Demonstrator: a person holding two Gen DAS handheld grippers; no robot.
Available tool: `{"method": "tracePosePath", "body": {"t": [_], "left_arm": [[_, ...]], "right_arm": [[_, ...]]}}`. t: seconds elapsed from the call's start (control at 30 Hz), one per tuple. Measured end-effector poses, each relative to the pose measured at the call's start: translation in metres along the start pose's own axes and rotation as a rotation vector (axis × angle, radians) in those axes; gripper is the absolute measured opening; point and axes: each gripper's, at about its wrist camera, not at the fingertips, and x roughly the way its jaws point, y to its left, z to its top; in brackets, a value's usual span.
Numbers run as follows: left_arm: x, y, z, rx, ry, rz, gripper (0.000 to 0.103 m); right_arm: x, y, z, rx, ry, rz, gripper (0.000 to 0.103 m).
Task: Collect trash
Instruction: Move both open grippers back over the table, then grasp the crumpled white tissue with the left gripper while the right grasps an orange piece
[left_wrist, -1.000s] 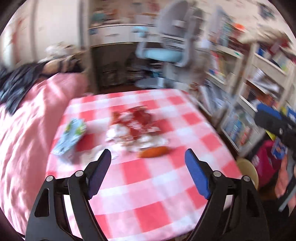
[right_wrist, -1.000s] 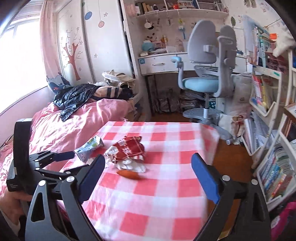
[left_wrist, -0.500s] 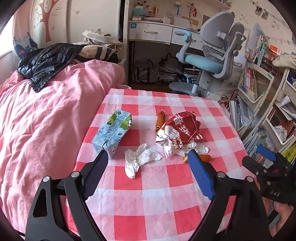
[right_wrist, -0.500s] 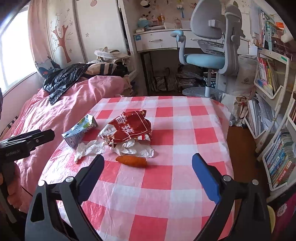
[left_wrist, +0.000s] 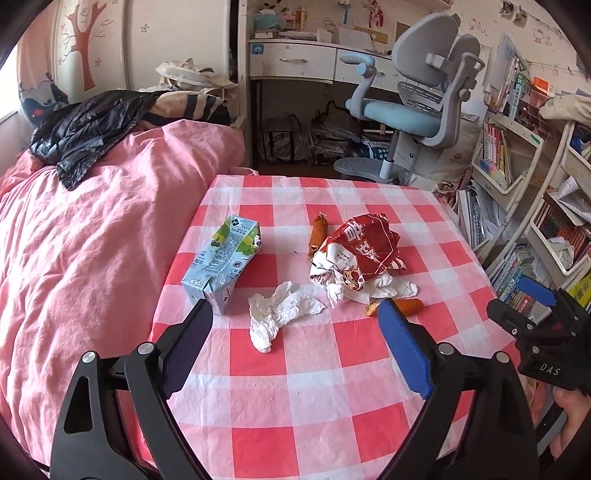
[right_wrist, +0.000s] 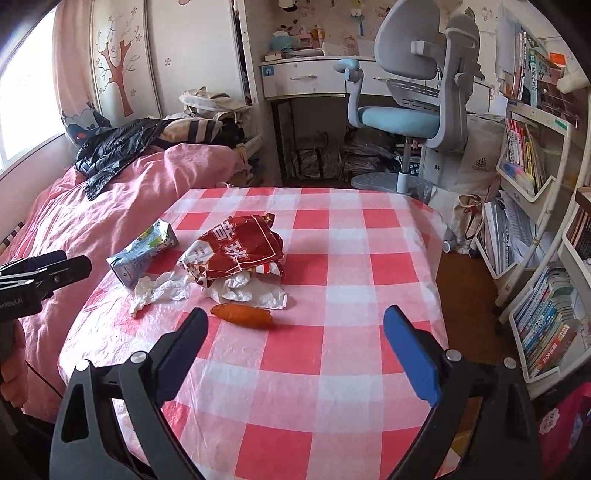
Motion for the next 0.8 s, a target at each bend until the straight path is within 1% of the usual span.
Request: {"method": "tracePosePath", "body": {"t": [0.13,0.17,0.23,0.33,0.4,0.5,0.6,0.67,0.77,0.8], "left_arm": [[0.009,0.01,0.001,0.118,0.046,0.001,0.087],[0.011,0.016,0.001,0.134,0.056,0.011,0.087],[0.018,0.03,0.0,0.129,0.084,0.019,0.087],[0.026,0.044,-0.002,0.094,0.121,-0.002,0.08],[0.033,0.041,-0.004,0.116,0.146,-0.031,0.076],[0.054,0.027,-0.008,0.162,0.192,-0.04,0.073],[0.082,0.017,-0.011,0.17,0.224,0.02,0.072],[0.1,0.013,-0.011,0.157,0.245,0.031,0.072],[0.124,0.009,-0.012,0.177,0.255,0.1,0.072],[0.131,0.01,-0.012,0.177,0.258,0.119,0.069]], "right_arm": [[-0.001,-0.002,0.001,0.013,-0.007,0.016,0.092],[-0.003,-0.003,0.001,0.014,-0.012,0.023,0.092],[-0.006,-0.003,0.002,0.012,-0.025,0.035,0.092],[-0.01,-0.006,0.003,0.016,-0.039,0.058,0.092],[-0.01,-0.008,0.004,0.018,-0.036,0.076,0.092],[-0.011,-0.009,0.003,0.0,-0.033,0.088,0.092],[-0.01,-0.01,0.002,-0.025,-0.02,0.091,0.092],[-0.006,-0.009,0.0,-0.04,0.006,0.098,0.092],[0.003,-0.004,-0.004,-0.082,0.05,0.107,0.092],[0.006,-0.001,-0.004,-0.105,0.058,0.111,0.092]]}}
